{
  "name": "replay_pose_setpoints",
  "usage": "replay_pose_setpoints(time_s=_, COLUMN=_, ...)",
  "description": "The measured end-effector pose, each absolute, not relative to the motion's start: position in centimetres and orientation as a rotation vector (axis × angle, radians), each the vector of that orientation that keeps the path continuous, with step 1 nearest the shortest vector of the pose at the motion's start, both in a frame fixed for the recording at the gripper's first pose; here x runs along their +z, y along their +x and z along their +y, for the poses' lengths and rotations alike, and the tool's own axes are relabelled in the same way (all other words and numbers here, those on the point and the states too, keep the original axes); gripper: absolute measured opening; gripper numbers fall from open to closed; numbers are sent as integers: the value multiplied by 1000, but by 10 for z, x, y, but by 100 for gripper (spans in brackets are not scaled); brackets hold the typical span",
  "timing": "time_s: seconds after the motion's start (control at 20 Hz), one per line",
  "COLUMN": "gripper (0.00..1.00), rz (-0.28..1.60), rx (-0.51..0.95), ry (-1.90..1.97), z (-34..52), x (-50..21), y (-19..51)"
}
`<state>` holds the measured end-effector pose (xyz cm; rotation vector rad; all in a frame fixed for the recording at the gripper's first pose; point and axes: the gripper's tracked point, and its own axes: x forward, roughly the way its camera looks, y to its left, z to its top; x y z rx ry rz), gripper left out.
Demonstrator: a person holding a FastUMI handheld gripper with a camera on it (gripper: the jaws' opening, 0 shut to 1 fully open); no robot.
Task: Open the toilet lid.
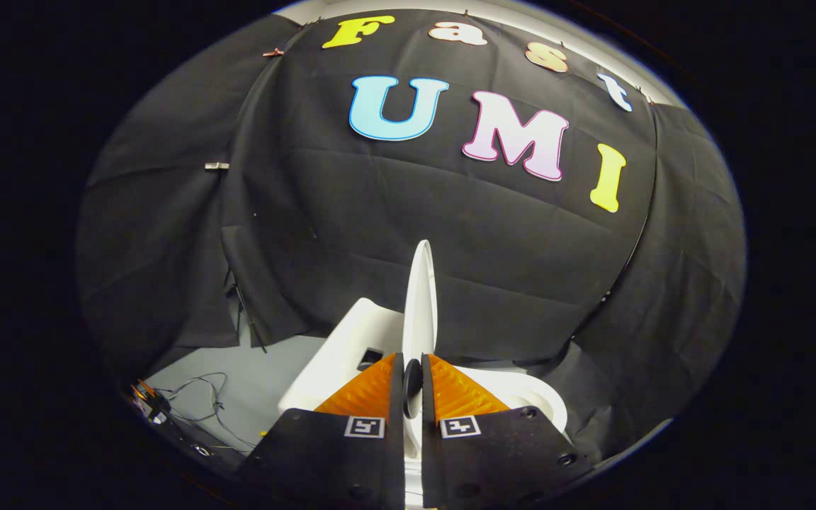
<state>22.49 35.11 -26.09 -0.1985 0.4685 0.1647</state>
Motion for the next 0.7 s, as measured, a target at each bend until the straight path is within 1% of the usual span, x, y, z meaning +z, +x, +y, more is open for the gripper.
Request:
replay_pose_setpoints(time_s=0.2, gripper=14, rz=452, rx=155, ry=-208, z=349, x=-255, y=221)
replay_pose_setpoints(time_s=0.3, gripper=19, rz=430, rx=165, ry=-213, z=354, x=-246, y=219)
replay_pose_setpoints(time_s=0.35, gripper=29, rz=421, rx=170, ry=-222, z=355, x=-243, y=218)
replay_pose_setpoints(time_s=0.4, gripper=36, rz=413, rx=171, ry=-230, z=355, x=-239, y=215)
replay_pose_setpoints(time_s=0.65, gripper=100, rz=454, rx=235, ry=-222, z=367, x=-242, y=201)
replay_pose_setpoints(time_s=0.7, gripper=99, rz=451, rx=239, ry=-221, z=366, x=-239, y=199)
